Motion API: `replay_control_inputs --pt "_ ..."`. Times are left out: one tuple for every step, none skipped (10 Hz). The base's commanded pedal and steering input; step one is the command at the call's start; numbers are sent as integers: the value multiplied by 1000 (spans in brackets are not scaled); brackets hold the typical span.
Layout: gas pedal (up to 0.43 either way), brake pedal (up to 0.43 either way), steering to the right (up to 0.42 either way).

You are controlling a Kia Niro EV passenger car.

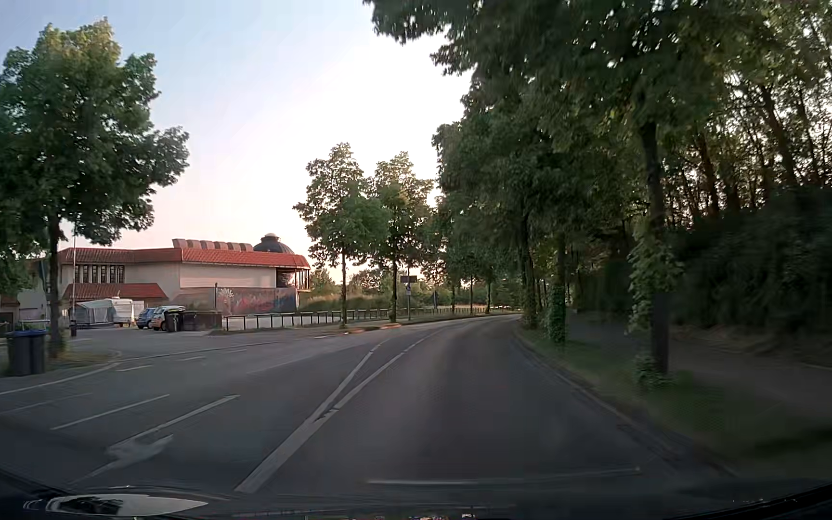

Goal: Follow the waypoints while adhering to traffic rules and regulations

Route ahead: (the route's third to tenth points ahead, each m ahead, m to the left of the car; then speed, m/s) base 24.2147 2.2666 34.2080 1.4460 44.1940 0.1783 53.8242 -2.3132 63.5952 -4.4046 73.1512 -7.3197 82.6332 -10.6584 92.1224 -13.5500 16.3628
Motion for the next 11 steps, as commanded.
replay_control_inputs --pt "209 18 2" --pt "209 18 4" --pt "209 18 7" --pt "209 18 6" --pt "209 12 6" --pt "209 12 6" --pt "209 18 6" --pt "209 18 8" --pt "209 12 12" --pt "209 18 21" --pt "220 12 25"
